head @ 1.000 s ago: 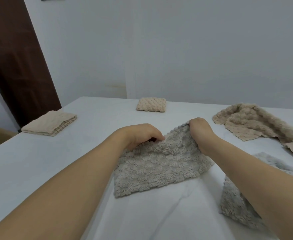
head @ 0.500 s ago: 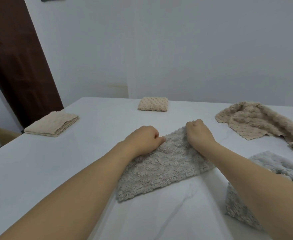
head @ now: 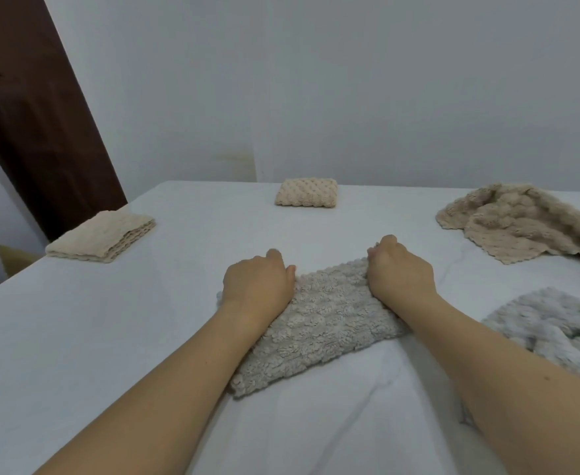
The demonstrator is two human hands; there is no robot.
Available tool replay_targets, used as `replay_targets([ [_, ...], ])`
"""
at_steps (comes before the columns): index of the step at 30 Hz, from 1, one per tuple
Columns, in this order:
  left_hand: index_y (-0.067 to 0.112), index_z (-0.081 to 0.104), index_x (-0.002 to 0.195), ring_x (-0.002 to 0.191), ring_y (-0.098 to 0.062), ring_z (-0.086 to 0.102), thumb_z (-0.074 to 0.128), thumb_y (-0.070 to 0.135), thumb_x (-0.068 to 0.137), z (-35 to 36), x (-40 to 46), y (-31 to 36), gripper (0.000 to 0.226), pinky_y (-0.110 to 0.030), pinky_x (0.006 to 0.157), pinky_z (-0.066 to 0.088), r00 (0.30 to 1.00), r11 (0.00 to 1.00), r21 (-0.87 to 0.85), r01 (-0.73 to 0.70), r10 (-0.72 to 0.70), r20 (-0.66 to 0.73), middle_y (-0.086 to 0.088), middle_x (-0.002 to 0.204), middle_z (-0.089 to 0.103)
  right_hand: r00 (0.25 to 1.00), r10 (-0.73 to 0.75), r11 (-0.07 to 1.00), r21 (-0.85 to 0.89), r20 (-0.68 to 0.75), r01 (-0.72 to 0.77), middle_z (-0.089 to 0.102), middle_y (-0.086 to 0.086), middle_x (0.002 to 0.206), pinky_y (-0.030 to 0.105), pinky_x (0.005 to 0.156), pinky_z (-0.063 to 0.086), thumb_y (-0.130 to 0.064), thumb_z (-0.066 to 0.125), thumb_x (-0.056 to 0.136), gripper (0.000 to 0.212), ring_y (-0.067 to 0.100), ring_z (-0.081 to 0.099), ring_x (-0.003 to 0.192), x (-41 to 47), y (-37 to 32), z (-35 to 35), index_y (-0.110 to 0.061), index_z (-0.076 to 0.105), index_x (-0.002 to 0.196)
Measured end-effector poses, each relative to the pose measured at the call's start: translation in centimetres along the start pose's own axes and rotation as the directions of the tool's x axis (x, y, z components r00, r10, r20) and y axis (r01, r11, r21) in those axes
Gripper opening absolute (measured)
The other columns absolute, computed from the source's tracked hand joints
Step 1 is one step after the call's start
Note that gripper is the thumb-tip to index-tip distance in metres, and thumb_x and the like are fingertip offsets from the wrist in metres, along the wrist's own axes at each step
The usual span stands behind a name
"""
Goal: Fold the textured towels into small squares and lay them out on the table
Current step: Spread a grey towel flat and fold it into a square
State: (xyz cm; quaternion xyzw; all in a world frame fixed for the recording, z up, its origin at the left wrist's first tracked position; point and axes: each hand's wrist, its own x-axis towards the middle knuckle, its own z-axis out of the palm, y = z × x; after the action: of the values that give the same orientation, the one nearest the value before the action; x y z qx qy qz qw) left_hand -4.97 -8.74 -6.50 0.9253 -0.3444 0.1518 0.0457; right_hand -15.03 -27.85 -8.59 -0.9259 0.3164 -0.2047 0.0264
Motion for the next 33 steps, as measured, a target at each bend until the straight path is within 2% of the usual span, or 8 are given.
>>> replay_targets([
  [3, 0.010, 0.050, 0.110, 0.084, -0.023, 0.041, 0.039, 0.016, 0.090, -0.5, -1.4, 2.3, 0.024, -0.036, 0.069, 0.027, 0.981, 0.994, -0.016, -0.109, 0.105, -0.165, -0.006, 0.102, 0.055, 0.999, -0.033, 0.999, -0.006, -0.026, 0.033, 0.060, 0.011, 0.094, 0.032, 0.056, 0.030, -0.025, 0.031, 0.103, 0.028, 0.030, 0.059, 0.078, 0.0, 0.2, 0.1, -0.002, 0.046, 0.103],
  [5, 0.008, 0.053, 0.120, 0.105, -0.030, 0.050, 0.034, 0.028, 0.095, -0.2, -3.2, 4.7, 0.038, -0.041, 0.085, 0.034, 0.968, 0.956, -0.184, -0.227, 0.202, -0.148, -0.010, 0.117, 0.055, 1.000, -0.030, 0.999, 0.026, -0.006, 0.031, 0.061, 0.010, 0.093, 0.032, 0.055, 0.028, -0.027, 0.032, 0.103, 0.027, 0.028, 0.055, 0.073, 0.2, 0.4, -0.1, -0.004, 0.045, 0.102],
  [7, 0.014, 0.039, 0.145, 0.140, -0.028, 0.031, 0.022, 0.053, 0.100, -0.2, -4.9, 5.9, 0.062, -0.044, 0.115, 0.022, 0.969, 0.923, -0.323, -0.208, 0.240, 0.063, -0.007, 0.150, 0.038, 0.999, -0.030, 0.997, 0.072, 0.032, 0.028, 0.061, 0.009, 0.093, 0.033, 0.058, 0.030, -0.030, 0.033, 0.102, 0.027, 0.029, 0.055, 0.076, 0.8, 0.6, -0.2, -0.006, 0.045, 0.102],
  [9, 0.024, 0.013, 0.157, 0.151, -0.017, 0.003, 0.016, 0.070, 0.095, -0.2, -5.7, 4.9, 0.077, -0.042, 0.123, 0.000, 0.935, 0.942, -0.293, -0.165, 0.244, 0.258, 0.004, 0.165, 0.010, 0.997, -0.032, 0.996, 0.080, 0.064, 0.027, 0.060, 0.008, 0.094, 0.034, 0.061, 0.032, -0.032, 0.033, 0.102, 0.027, 0.028, 0.052, 0.075, 1.1, 0.7, -0.3, -0.008, 0.045, 0.102],
  [14, 0.033, -0.007, 0.157, 0.151, -0.012, -0.010, 0.008, 0.085, 0.080, -0.9, -7.3, 1.0, 0.094, -0.042, 0.122, -0.007, 0.920, 0.977, -0.192, -0.096, 0.161, 0.357, 0.008, 0.166, -0.007, 0.998, -0.046, 0.996, 0.077, 0.053, 0.041, 0.060, 0.009, 0.096, 0.034, 0.064, 0.035, -0.032, 0.034, 0.102, 0.028, 0.027, 0.050, 0.075, 1.4, 0.7, -0.2, -0.008, 0.047, 0.103],
  [22, 0.031, 0.003, 0.157, 0.151, -0.016, -0.001, 0.014, 0.073, 0.092, -0.9, -7.4, 1.1, 0.078, -0.048, 0.122, -0.002, 0.941, 0.979, -0.199, -0.052, 0.115, 0.319, 0.004, 0.166, 0.004, 0.989, -0.094, 0.996, -0.005, -0.112, 0.094, 0.050, 0.017, 0.129, 0.044, 0.092, 0.033, -0.026, 0.036, 0.098, 0.038, 0.036, 0.049, 0.113, -1.2, -3.0, -2.6, -0.003, 0.051, 0.125],
  [26, 0.028, 0.013, 0.157, 0.148, -0.017, 0.010, 0.017, 0.055, 0.102, -0.8, -7.1, 1.0, 0.061, -0.045, 0.121, 0.005, 0.956, 0.965, -0.259, -0.034, 0.107, 0.272, 0.005, 0.163, 0.016, 0.972, -0.072, 0.995, 0.085, 0.225, 0.054, 0.024, 0.004, 0.157, 0.051, 0.116, 0.008, -0.043, 0.019, 0.099, 0.056, 0.025, 0.020, 0.144, -5.5, -3.8, -1.6, -0.018, 0.028, 0.148],
  [33, 0.012, 0.053, 0.119, 0.109, -0.029, 0.043, 0.036, 0.026, 0.100, -1.4, -4.7, -0.5, 0.030, -0.039, 0.090, 0.038, 0.989, 0.986, -0.138, 0.090, -0.073, 0.125, -0.008, 0.120, 0.051, 0.935, -0.033, 0.999, 0.044, 0.352, 0.019, -0.001, 0.000, 0.163, 0.057, 0.115, -0.008, -0.046, 0.011, 0.098, 0.059, 0.024, -0.004, 0.149, -4.9, -3.7, -1.5, -0.027, 0.009, 0.154],
])
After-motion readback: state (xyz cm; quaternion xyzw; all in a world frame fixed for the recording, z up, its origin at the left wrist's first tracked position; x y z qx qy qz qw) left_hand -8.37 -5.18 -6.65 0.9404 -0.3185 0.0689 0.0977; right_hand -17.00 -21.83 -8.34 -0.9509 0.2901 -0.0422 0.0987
